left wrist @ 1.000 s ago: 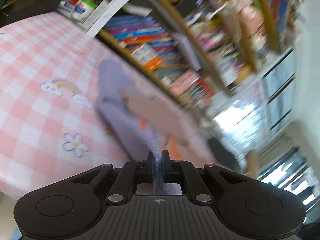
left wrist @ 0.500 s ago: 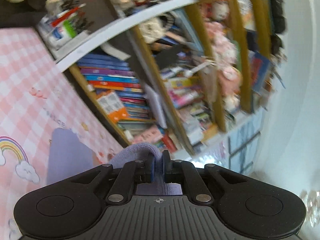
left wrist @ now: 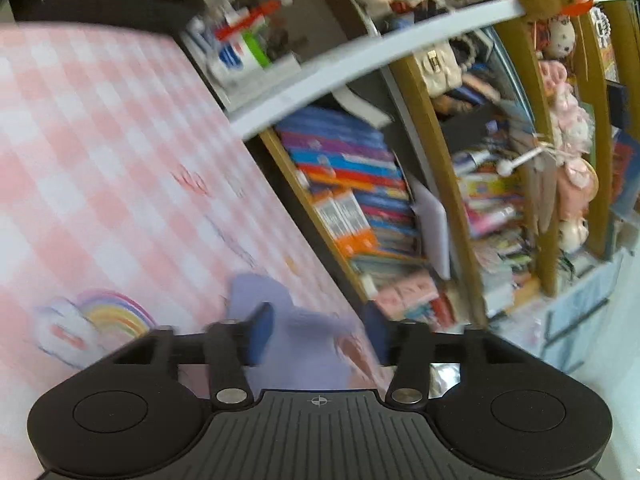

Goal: Fold clothes

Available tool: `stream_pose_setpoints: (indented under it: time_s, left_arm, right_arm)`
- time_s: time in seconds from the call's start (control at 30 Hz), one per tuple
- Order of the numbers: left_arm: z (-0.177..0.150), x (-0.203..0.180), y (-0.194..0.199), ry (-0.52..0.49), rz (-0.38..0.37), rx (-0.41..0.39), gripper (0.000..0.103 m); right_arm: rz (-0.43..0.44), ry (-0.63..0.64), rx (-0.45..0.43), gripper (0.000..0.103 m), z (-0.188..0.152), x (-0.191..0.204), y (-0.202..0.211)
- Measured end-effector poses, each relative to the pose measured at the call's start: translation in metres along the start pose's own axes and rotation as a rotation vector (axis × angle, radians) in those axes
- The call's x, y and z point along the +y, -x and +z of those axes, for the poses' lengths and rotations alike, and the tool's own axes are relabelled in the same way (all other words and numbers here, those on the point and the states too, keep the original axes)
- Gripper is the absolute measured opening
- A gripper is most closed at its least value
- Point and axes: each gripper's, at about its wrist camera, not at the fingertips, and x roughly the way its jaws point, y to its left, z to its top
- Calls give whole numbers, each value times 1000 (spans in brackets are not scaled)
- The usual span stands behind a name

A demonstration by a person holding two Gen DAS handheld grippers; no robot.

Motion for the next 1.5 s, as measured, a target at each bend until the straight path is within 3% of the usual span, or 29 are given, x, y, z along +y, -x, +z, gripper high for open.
stream_pose_setpoints:
  time_s: [0.07,0.17,0.27,0.33,0.43,0.47,0.5,0.53,0.6,0.7,0.77,0.9,1.0,1.07,1.13,1.23,1.37,1.47,1.5]
  left_arm:
    - [-2,-10,8,-100,10,7,51]
    - [-12,-32,7,-285,69,66,51]
    - [-27,-49,-7,-449,184,113,51]
    - [-36,-57,-17,-541,268,120,50]
    - [-47,-60,-31,-615,350,155,49]
    - [-48,-61,-29,-620,338,146,44]
    - [-47,-62,-28,-622,322,135,25]
    - [-47,-63,-26,-625,307,123,10]
    - [-47,-65,-22,-629,276,99,7]
    - [-46,-68,-16,-636,230,64,6]
    - [-43,-66,-16,-630,243,68,6]
    - [-44,-50,-33,-597,324,160,7]
    - [-43,-48,-35,-604,330,185,11]
    - [-39,-55,-34,-655,311,183,17]
    - [-34,-67,-34,-714,304,161,34]
    - [-31,-83,-50,-804,319,167,44]
    - [-34,-91,-88,-900,371,226,44]
    - [-42,-90,-110,-971,405,257,42]
    - [-45,-89,-116,-984,422,253,24]
  right_arm:
    - [-28,66,-11,40,-1,6,11]
    - [-157,296,-2,41,-6,28,21]
    - [-336,609,43,41,-23,52,13]
    - [-380,716,64,41,-35,56,7]
    - [-403,732,87,40,-42,48,-2]
    - [-418,729,93,34,-42,45,-6]
    - [-436,715,93,25,-41,41,-9]
    - [-432,694,89,6,-38,39,-11]
    - [-375,643,55,6,-33,39,-5]
    - [-281,566,-9,6,-24,44,6]
    - [-253,541,-33,6,-21,46,9]
    - [-401,627,48,6,-26,41,-16]
    - [-426,627,88,8,-24,33,-23]
    - [-435,654,83,21,-21,36,-22]
    - [-444,694,69,24,-17,44,-20]
    - [-450,768,77,25,-10,56,-30]
    - [-483,898,151,29,-8,66,-59]
    - [-484,917,190,34,-4,64,-78]
    - [-482,914,201,34,-2,63,-83]
